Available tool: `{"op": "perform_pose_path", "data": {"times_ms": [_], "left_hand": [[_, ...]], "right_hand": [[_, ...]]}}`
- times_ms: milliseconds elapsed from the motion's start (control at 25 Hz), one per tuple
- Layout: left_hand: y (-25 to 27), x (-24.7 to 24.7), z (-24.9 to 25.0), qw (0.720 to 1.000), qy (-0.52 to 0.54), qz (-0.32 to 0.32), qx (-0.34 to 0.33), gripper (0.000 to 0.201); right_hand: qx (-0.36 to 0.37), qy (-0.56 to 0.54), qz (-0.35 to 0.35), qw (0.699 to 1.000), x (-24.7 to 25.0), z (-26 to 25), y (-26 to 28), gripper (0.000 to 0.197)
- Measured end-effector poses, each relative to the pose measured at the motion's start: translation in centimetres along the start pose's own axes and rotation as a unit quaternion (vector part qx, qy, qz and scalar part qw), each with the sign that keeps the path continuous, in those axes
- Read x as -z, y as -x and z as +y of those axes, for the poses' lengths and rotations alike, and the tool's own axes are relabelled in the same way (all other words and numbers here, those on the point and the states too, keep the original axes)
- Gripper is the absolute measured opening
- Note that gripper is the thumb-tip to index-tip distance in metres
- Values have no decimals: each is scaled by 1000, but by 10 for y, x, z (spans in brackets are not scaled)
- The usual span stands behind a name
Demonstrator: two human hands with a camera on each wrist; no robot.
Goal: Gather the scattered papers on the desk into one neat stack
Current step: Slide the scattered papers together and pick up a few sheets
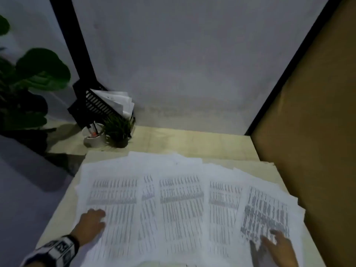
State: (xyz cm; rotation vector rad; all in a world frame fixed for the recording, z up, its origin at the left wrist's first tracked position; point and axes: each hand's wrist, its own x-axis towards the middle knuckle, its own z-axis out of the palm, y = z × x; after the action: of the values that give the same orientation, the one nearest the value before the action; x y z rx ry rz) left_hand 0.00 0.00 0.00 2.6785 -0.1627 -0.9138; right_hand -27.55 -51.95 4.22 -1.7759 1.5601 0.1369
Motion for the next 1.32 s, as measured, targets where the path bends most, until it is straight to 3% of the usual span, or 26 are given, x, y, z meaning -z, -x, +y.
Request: {"op": "perform_pose_path", "data": {"times_ms": [120,160,360,480,600,680,920,1040,1120,1240,1320], "left_hand": [[-13,-6,-7,982,-6,119,147,66],[-14,-7,-6,976,25,143,163,75],[-16,-3,3,969,50,140,195,98],[-22,-1,4,961,69,143,227,104],[-24,6,3,949,43,126,286,104],[-26,11,6,945,46,110,303,105],[-30,11,7,953,37,95,287,103],[-26,11,14,963,49,91,250,86],[-23,4,21,967,115,104,202,81],[-16,-2,38,933,296,130,156,82],[-12,-4,47,930,322,109,141,75]], "right_hand": [[-74,76,63,992,0,-7,-3,75],[-73,81,75,991,-3,-8,1,79],[-16,166,18,986,-28,-11,-2,100],[-81,133,71,985,-23,-6,-15,112],[-65,91,78,991,-13,-1,-23,105],[-76,112,124,983,-13,-6,-24,105],[-57,193,129,971,-32,-24,-15,105],[-26,202,54,977,-33,-26,-17,88],[-22,188,40,981,-33,-25,-19,87],[-27,174,43,983,-34,-26,-20,100],[-17,183,18,983,-38,-32,-18,99]]}}
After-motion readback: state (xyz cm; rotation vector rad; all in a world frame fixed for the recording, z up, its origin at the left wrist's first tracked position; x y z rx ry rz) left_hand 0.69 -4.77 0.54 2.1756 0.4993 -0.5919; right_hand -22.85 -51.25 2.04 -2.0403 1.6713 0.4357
